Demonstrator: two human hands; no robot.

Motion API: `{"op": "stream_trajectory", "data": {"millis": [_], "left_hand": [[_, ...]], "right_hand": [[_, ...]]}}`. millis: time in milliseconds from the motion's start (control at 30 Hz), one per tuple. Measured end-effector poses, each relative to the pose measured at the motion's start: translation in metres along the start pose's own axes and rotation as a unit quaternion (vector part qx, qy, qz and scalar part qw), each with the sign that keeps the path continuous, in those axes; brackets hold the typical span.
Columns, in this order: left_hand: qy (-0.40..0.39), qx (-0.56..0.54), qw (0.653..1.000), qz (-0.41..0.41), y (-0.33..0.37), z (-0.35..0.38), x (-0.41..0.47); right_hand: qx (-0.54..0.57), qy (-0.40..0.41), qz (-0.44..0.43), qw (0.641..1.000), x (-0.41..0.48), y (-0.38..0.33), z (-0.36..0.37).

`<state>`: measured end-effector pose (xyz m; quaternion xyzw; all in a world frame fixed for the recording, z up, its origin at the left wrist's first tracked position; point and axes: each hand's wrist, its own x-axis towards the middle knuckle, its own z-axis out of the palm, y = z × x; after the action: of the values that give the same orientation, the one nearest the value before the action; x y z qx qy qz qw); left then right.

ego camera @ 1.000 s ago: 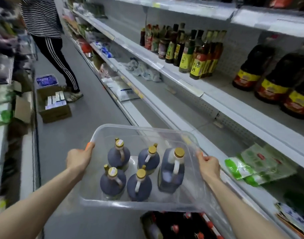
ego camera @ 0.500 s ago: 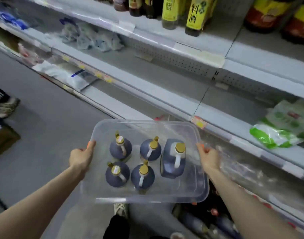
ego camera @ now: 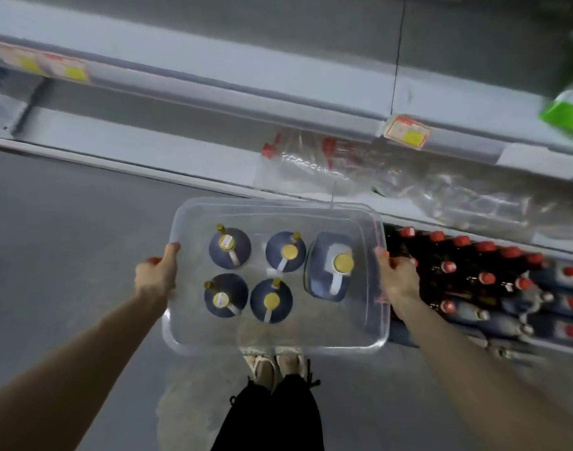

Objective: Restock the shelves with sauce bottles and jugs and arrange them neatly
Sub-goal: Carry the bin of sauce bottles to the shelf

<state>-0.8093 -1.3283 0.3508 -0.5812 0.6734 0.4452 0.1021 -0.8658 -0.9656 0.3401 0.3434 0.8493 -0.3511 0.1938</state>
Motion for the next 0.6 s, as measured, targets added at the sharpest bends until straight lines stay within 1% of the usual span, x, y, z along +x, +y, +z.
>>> {"op": "stream_trajectory", "data": {"millis": [167,400,600], "left_hand": [[-0.039,0.026,0.999,0.011,-0.004,0.053,0.070],[-0.059,0.060,0.996,0.003,-0.024,0.132,0.154],[-0.081,0.085,0.993,0.019,-0.040,0.190,0.206]], "right_hand": [[0.012,0.004,0.053,0.999,0.048,0.028,0.062],[0.012,-0.004,0.085,0.996,0.122,0.065,0.134],[0.024,0.011,0.114,0.993,0.179,0.098,0.185]]}}
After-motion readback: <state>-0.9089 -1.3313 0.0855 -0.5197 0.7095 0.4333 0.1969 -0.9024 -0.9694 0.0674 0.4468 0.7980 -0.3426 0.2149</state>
